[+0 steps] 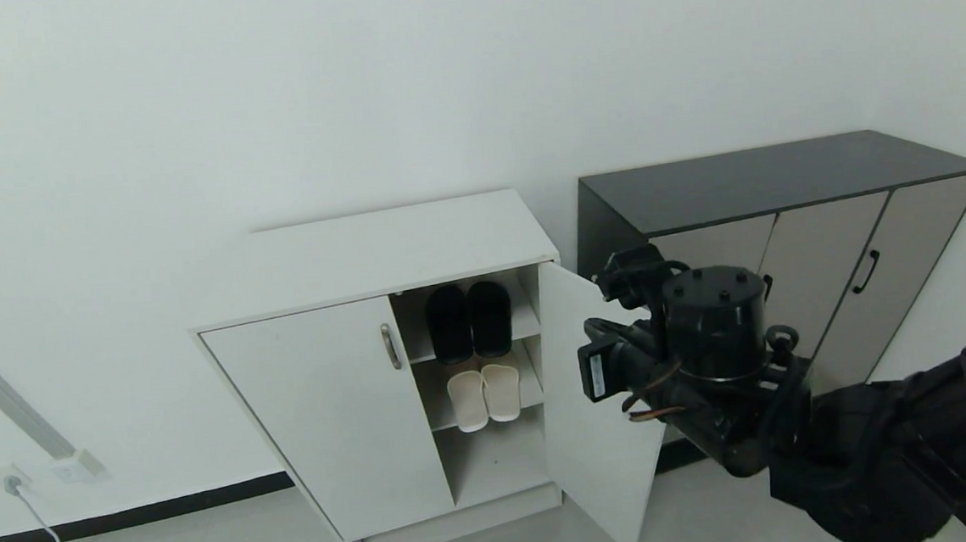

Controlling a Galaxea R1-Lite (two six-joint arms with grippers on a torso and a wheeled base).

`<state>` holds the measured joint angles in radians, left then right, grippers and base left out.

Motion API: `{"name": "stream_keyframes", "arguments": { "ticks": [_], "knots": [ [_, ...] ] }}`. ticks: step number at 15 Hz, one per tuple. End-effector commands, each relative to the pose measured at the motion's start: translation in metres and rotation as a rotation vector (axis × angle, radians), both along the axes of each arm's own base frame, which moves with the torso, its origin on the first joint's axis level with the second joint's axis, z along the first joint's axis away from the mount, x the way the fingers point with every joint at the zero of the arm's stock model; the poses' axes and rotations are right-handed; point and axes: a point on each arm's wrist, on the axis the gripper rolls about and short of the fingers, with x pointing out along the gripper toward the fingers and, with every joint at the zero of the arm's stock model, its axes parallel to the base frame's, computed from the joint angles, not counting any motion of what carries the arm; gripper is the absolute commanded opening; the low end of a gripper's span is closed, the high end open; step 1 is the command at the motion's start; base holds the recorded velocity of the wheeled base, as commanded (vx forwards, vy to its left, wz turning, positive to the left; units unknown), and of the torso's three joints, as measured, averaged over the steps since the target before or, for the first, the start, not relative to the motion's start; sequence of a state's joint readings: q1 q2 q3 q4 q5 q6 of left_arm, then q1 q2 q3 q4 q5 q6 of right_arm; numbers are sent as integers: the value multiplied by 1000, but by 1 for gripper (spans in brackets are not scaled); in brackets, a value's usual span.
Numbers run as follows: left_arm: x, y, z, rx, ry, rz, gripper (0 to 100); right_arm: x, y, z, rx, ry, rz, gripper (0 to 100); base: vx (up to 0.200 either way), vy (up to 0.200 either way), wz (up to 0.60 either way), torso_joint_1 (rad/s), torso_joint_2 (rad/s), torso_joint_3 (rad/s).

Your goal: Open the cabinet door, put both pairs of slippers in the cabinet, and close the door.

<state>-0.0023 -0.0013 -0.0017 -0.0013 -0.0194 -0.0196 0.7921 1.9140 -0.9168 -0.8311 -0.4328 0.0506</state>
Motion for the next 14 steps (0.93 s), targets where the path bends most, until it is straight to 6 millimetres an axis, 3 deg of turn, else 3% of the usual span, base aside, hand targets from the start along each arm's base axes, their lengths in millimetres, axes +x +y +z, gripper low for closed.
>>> {"name": "stream_keyframes", "arguments": {
  "ticks": [1,4,7,11,13,14],
  "knots": [
    [0,0,0,0,1,-1,0,30,-9,22,4,-14,-73,0,0,0,0,0,0,0],
    [0,0,0,-2,1,0,0,60,-20,52,0,-2,-133,0,0,0,0,0,0,0],
    [0,0,0,-2,1,-1,0,85,-31,58,-2,6,-164,0,0,0,0,0,0,0],
    [0,0,0,0,1,-1,0,126,-48,39,-1,29,-225,0,0,0,0,0,0,0],
    [0,0,0,-2,1,-1,0,134,-54,34,-3,38,-234,0,0,0,0,0,0,0],
    [0,0,0,-2,1,0,0,147,-58,22,-12,56,-250,0,0,0,0,0,0,0]
  ]
}}
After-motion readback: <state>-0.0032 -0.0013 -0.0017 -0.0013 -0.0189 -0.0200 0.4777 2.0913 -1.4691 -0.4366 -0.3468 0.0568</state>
